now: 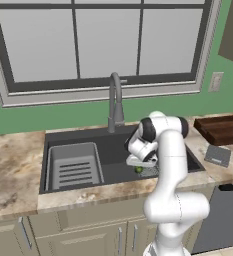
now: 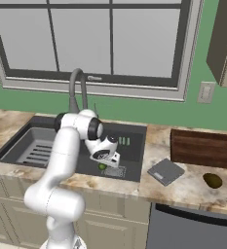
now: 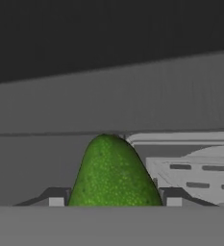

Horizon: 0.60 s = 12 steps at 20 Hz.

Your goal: Pick up all produce items and place them in the sink. Turn on the sink faucet to wash them. Then turn the sink off and put them in the tray.

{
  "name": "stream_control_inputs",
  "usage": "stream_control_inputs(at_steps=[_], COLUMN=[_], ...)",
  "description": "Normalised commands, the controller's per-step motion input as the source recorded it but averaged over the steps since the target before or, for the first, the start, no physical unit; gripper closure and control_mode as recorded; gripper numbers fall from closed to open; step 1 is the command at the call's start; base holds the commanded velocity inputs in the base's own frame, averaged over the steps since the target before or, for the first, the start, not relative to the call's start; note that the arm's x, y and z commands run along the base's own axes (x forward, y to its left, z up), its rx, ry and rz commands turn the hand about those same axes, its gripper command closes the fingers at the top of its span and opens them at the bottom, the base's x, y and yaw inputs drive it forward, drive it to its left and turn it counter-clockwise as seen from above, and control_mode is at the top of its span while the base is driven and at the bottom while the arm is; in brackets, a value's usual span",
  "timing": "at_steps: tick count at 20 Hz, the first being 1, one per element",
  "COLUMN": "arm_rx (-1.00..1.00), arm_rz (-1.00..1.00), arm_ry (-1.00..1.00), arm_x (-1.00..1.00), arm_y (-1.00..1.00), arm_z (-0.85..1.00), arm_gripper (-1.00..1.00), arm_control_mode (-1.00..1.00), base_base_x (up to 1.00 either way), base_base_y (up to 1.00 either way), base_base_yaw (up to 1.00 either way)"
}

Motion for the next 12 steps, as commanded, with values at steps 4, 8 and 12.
stream_control_inputs(at_steps=[4, 8, 12], arm_rx=[0.00, 0.00, 0.00], arm_rz=[0.00, 0.00, 0.00], arm_ry=[-0.01, 0.00, -0.03], arm_x=[0.29, 0.13, -0.02], arm_y=[0.00, 0.04, -0.02], arm_z=[-0.32, -0.18, 0.12], arm_gripper=[1.00, -1.00, -1.00], arm_control_mode=[-1.00, -1.00, -1.00], base_base_x=[0.00, 0.00, 0.00], base_base_y=[0.00, 0.00, 0.00], base_base_yaw=[0.00, 0.00, 0.00])
